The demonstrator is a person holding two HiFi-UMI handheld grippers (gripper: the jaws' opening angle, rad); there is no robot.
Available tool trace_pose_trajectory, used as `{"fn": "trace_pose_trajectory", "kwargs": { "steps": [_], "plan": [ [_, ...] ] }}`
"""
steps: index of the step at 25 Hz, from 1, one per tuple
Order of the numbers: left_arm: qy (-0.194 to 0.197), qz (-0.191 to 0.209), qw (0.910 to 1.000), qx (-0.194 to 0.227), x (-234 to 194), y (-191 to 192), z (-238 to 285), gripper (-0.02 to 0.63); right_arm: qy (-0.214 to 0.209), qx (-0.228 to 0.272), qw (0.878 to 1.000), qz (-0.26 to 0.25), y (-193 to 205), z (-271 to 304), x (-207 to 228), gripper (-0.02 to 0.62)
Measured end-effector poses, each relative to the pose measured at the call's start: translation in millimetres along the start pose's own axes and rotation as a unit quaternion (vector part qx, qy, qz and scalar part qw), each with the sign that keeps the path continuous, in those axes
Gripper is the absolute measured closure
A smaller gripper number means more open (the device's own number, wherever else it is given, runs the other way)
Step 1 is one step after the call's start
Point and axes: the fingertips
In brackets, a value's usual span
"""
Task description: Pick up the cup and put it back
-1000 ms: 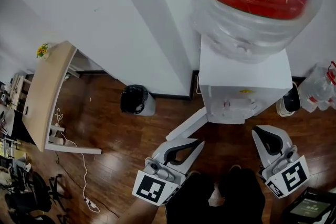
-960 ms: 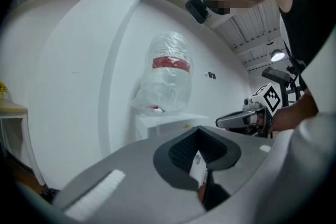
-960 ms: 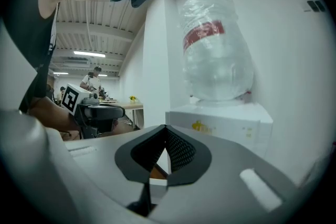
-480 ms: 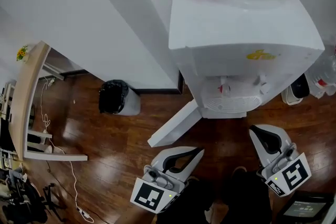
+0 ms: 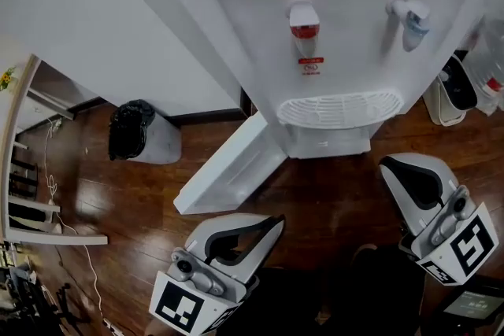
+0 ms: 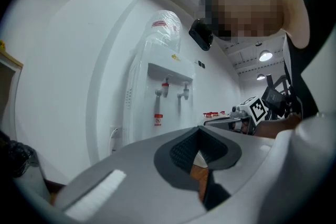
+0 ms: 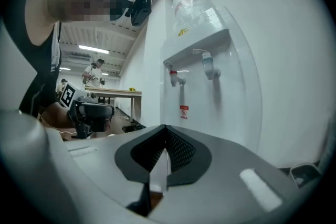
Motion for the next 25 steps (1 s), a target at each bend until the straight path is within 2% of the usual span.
{"fn": "trace_pose_trajectory", "kwargs": {
  "steps": [5,10,13,17,19,22,25],
  "plan": [
    [-0.012,-0.003,0.9999,0.008,-3,28,8,0.288,-0.004,-0.015,1.0,0.003,36,-2,3,0.594],
    [-0.014,-0.017,0.9991,0.035,5,25,3,0.288,-0.005,-0.013,1.0,0.008,48,4,7,0.592],
    [-0.03,-0.019,0.9991,0.022,5,40,1,0.288,-0.007,-0.016,1.0,0.007,63,5,10,0.571],
    [-0.045,0.005,0.9989,0.012,0,55,-7,0.288,-0.009,-0.014,1.0,0.016,74,8,13,0.546],
    [-0.04,-0.007,0.9991,0.012,0,62,-7,0.288,-0.003,-0.017,1.0,0.017,81,9,18,0.513],
    [-0.032,-0.022,0.9989,0.025,-1,63,-2,0.29,0.003,-0.023,1.0,0.018,97,15,28,0.512],
    [-0.046,-0.019,0.9987,-0.007,-3,79,-3,0.29,0.005,-0.033,0.999,0.02,117,21,37,0.483]
  ]
}}
Point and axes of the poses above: the fingertips, and each gripper's own axes: z forward along the fingers, x to its right, y out of its underside, and after that the axes turned 1 degree about z, right-handed
